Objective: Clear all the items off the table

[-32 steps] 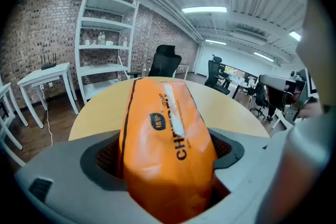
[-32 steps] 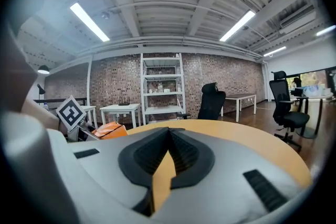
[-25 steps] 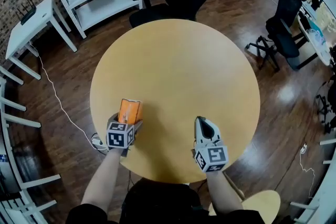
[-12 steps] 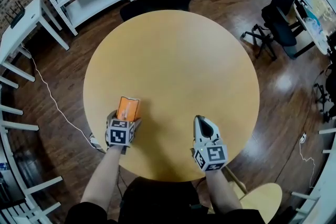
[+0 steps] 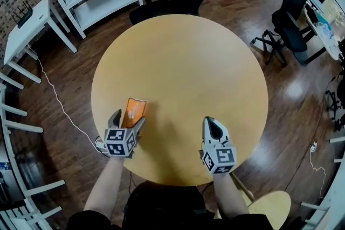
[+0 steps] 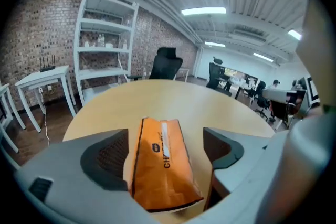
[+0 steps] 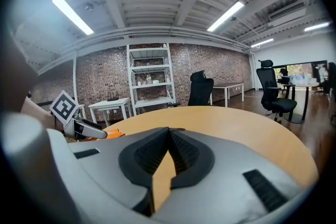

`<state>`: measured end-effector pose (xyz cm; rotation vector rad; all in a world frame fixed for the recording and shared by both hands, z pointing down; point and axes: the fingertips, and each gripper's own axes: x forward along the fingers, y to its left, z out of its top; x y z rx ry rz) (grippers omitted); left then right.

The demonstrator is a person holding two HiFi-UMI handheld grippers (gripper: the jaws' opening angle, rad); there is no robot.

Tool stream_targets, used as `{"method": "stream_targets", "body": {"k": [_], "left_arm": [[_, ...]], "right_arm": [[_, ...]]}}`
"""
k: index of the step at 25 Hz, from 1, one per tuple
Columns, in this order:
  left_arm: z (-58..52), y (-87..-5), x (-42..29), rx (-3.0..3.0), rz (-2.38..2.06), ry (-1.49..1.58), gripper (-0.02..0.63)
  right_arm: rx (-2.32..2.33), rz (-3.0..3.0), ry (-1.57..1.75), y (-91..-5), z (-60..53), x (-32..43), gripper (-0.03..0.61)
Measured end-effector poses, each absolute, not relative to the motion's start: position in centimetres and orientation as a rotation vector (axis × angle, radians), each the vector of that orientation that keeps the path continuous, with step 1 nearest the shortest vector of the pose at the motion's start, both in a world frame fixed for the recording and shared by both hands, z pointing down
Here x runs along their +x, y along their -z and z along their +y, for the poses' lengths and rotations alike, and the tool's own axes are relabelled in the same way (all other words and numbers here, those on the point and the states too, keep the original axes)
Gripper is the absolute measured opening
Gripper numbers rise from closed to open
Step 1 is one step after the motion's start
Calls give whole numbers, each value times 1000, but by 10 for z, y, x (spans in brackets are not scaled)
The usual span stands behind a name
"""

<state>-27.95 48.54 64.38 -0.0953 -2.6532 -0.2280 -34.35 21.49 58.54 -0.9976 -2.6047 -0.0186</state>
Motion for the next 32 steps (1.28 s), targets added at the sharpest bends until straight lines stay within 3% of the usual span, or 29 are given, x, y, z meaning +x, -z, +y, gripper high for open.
{"method": "stream_targets", "body": {"k": [3,6,10,17,32], "left_arm": [[481,-610,-269,-123,-2791,232,368],[477,-572,-259,-141,-2936,212,169],[466,-526,-252,-158,-3068,214,42],[405,-467,-259,-25,-3214,294,0],[314,-418,-257,266,-3324,367,0]], "right_arm": [[-1008,-2629,-8,-577,210,-342,3],[-1028,-2664,7,-560,205,-341,3],[-1059,-2726,54,-525,188,-337,3],[-999,-2871,84,-462,118,-323,3],[-868,-3087,-22,-418,37,-297,2]]}}
